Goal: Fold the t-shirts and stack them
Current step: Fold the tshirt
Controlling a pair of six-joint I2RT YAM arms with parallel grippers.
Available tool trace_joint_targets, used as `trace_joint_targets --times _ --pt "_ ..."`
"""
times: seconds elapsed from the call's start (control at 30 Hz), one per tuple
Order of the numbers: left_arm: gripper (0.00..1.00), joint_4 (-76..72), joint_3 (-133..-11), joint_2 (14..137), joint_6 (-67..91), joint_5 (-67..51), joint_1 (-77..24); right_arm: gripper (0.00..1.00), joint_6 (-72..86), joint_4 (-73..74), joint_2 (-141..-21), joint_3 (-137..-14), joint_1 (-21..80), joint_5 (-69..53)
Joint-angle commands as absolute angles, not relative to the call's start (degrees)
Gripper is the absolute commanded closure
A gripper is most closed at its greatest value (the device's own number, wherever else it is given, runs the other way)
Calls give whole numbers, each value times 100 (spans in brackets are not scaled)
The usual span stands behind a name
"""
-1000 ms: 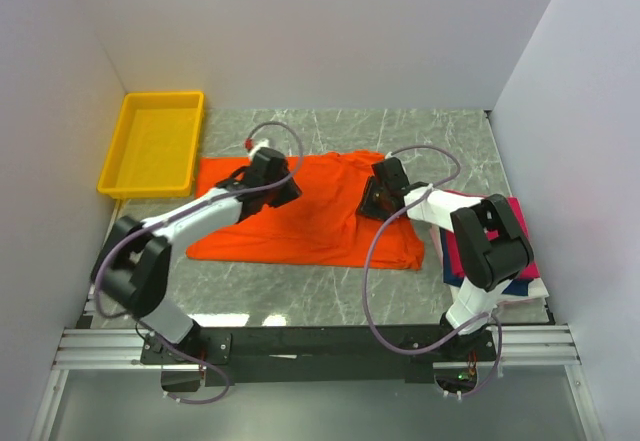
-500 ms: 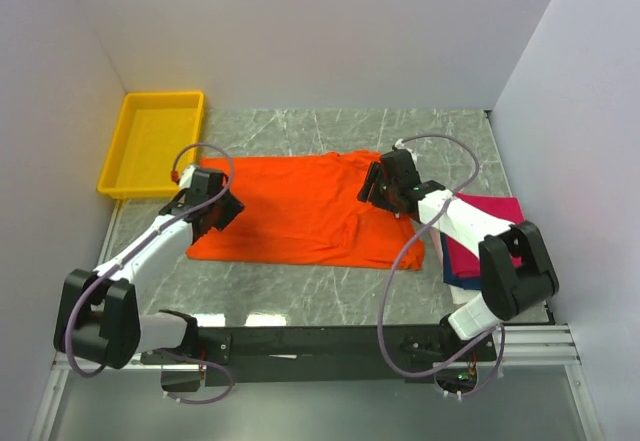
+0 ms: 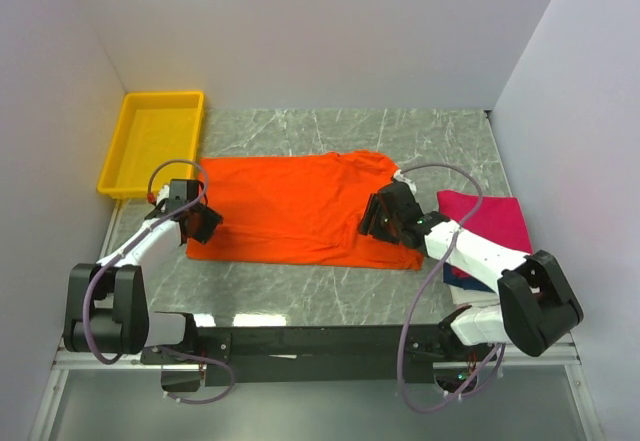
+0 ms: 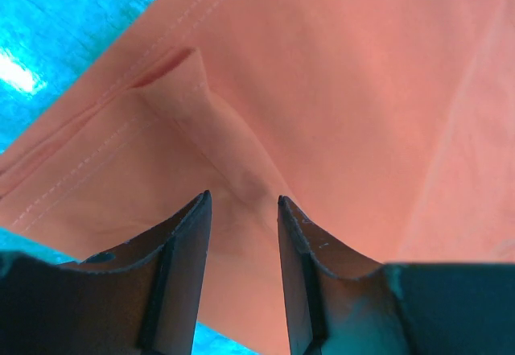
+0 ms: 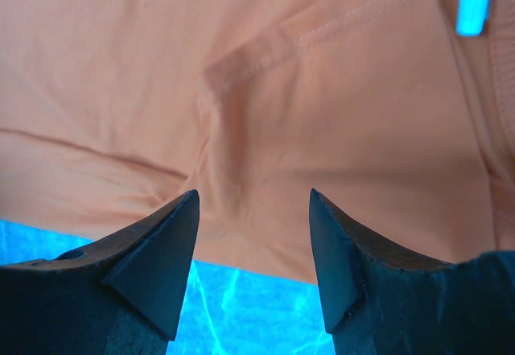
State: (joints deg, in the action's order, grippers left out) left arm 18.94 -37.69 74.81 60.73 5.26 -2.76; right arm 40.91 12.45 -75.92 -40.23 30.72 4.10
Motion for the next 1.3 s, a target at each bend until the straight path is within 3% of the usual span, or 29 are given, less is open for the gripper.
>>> trace_joint_targets --times 0.0,0.5,1.27 --pt "56 1626 -3753 7541 6099 527 -193 36 4219 1186 -7313 -3990 3208 676" --pt "58 2180 -4043 7787 6653 1590 -141 36 3709 1608 -8296 -5308 3243 1230" --pt "59 2461 -4561 8332 6750 1643 -18 39 3691 1863 -9685 -6126 3595 1802"
